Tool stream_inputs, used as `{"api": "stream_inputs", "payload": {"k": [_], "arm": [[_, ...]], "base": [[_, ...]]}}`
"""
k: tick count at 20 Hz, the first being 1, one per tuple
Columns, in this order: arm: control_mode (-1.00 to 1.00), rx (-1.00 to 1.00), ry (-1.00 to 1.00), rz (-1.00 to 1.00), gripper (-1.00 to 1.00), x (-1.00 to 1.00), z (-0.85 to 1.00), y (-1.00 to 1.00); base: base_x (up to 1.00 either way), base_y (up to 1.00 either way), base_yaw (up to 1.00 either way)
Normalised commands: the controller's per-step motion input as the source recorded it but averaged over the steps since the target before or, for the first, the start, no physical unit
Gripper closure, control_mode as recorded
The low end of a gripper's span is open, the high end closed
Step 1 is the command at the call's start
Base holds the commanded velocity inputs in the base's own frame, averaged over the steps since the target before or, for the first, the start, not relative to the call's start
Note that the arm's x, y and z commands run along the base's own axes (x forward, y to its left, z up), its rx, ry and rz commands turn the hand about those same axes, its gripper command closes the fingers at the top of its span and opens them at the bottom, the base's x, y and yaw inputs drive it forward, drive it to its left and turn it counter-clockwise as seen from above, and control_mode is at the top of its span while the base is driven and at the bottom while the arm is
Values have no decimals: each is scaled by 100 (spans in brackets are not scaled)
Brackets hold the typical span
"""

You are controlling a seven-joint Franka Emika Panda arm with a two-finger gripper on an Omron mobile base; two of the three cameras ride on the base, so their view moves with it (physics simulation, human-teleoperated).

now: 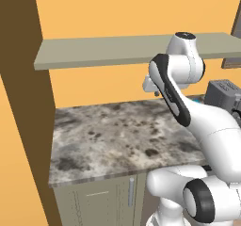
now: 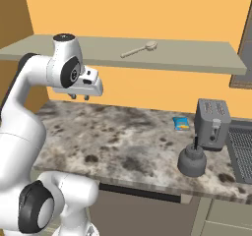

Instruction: Open the cabinet. Pick the dish brush and place it next to the sink. Then close the cabinet.

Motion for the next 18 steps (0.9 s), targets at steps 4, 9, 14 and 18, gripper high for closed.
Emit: {"api": "stream_inputs", "payload": {"k": [4, 9, 14, 18], "arm": [[-100, 0, 0, 0, -100, 0, 0, 2], [-100, 0, -1, -5, -100, -32, 0, -1], [-100, 0, -7, -11, -100, -40, 16, -4], [-100, 0, -2, -10, -100, -31, 31, -11]], "base": [[0, 0, 0], [0, 0, 0], [0, 0, 0], [0, 0, 0]]}}
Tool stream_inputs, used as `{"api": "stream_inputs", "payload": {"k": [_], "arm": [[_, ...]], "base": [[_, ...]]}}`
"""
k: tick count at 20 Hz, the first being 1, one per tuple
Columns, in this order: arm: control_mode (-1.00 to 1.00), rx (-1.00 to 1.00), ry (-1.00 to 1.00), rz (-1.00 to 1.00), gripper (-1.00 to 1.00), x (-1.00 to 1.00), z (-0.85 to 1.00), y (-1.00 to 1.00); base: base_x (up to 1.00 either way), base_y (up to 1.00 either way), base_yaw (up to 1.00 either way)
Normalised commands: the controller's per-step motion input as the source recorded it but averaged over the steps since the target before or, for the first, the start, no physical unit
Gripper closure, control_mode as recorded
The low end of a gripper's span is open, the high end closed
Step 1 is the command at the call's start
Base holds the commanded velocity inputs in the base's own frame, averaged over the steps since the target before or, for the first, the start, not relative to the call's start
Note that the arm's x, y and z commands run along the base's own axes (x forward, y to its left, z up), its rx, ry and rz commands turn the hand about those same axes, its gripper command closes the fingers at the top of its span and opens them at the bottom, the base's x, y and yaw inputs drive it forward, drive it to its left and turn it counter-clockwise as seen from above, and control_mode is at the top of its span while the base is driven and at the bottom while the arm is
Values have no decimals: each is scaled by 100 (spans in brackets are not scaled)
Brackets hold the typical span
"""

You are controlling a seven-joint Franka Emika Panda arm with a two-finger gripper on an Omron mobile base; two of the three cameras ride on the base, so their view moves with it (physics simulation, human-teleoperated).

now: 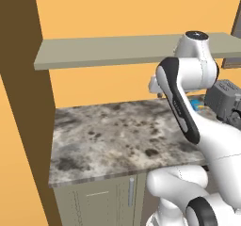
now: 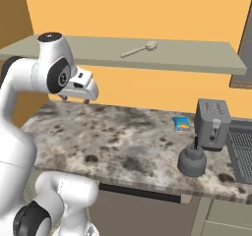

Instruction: Open the cabinet. Pick the dish brush and place it next to the sink. Then close the cabinet.

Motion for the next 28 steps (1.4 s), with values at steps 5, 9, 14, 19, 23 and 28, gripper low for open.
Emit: {"api": "stream_inputs", "payload": {"k": [5, 9, 14, 19, 23, 28], "arm": [[-100, 1, -8, -6, -100, -12, 50, -6], [-100, 4, -11, -4, -100, 0, 57, 0], [-100, 1, -5, 0, -100, 0, 64, -2], [-100, 1, -8, 1, -100, 3, 35, -14], [-100, 0, -17, 1, -100, 0, 4, -15], [-100, 0, -33, 0, -100, 5, 0, -14]], "base": [[0, 0, 0], [0, 0, 0], [0, 0, 0], [0, 0, 0], [0, 0, 0], [0, 0, 0]]}}
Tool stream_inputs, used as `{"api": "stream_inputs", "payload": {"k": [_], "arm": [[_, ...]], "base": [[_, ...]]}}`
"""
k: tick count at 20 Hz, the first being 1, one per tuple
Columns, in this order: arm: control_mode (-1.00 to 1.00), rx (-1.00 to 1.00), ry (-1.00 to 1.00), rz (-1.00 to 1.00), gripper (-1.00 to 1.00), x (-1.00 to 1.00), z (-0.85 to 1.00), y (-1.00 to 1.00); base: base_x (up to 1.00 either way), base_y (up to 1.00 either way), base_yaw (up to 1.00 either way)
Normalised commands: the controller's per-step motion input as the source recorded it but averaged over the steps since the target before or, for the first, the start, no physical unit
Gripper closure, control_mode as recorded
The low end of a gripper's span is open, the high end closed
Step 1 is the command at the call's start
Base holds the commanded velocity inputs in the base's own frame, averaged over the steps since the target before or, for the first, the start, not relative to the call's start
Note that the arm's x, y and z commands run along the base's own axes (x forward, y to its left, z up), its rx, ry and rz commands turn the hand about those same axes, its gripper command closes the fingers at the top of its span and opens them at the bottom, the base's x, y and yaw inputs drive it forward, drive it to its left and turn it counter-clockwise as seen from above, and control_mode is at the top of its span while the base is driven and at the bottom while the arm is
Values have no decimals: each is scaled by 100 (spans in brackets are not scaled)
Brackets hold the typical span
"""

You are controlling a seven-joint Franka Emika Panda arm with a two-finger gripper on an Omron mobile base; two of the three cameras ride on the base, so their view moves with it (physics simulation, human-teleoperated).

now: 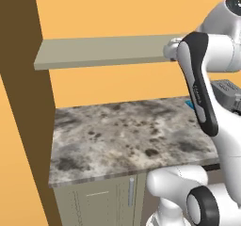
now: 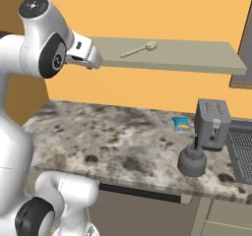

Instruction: Open the cabinet. Pick the dish brush and place it next to the sink. Then close the cabinet.

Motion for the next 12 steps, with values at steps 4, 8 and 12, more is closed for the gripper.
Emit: {"api": "stream_inputs", "payload": {"k": [4, 8, 12], "arm": [[-100, 0, -16, -2, -100, 0, 38, -16], [-100, 0, 0, -11, -100, 0, 68, -19], [-100, 0, 3, -20, -100, 4, 43, -23]], "base": [[0, 0, 0], [0, 0, 0], [0, 0, 0]]}}
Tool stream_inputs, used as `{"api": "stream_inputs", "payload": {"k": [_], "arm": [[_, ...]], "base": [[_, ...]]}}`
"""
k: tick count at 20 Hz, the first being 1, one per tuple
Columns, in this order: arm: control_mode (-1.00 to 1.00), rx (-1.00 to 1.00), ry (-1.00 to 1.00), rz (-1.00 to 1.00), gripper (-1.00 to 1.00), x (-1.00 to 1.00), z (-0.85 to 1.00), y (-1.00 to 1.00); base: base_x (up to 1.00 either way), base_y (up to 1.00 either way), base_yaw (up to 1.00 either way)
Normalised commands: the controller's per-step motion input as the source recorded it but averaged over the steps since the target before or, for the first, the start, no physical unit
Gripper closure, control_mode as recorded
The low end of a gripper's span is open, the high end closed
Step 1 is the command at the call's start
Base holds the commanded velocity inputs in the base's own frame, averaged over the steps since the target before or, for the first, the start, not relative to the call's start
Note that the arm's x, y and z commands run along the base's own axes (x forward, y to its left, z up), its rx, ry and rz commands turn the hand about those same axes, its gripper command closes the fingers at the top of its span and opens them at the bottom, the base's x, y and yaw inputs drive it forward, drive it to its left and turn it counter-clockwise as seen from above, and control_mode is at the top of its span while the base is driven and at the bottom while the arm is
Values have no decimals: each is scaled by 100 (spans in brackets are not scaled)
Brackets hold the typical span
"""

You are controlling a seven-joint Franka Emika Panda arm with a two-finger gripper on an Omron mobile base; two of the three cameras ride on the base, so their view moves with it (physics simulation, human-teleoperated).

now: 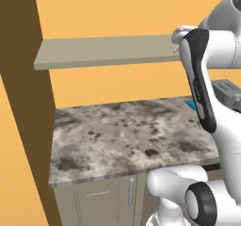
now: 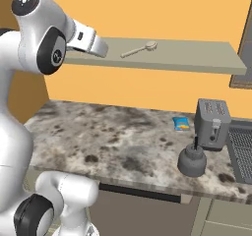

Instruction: Open the cabinet. Pick the dish brush and place it next to the sink. Then close the cabinet.

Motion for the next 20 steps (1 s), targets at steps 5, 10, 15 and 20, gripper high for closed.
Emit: {"api": "stream_inputs", "payload": {"k": [5, 10, 15, 20], "arm": [[-100, -6, 1, -16, -100, 35, -24, -3], [-100, -1, -2, -6, -100, 51, -40, 0], [-100, 0, -7, -2, -100, 39, -4, 0], [-100, 0, -1, -2, -100, 41, -4, -1]], "base": [[0, 0, 0], [0, 0, 0], [0, 0, 0], [0, 0, 0]]}}
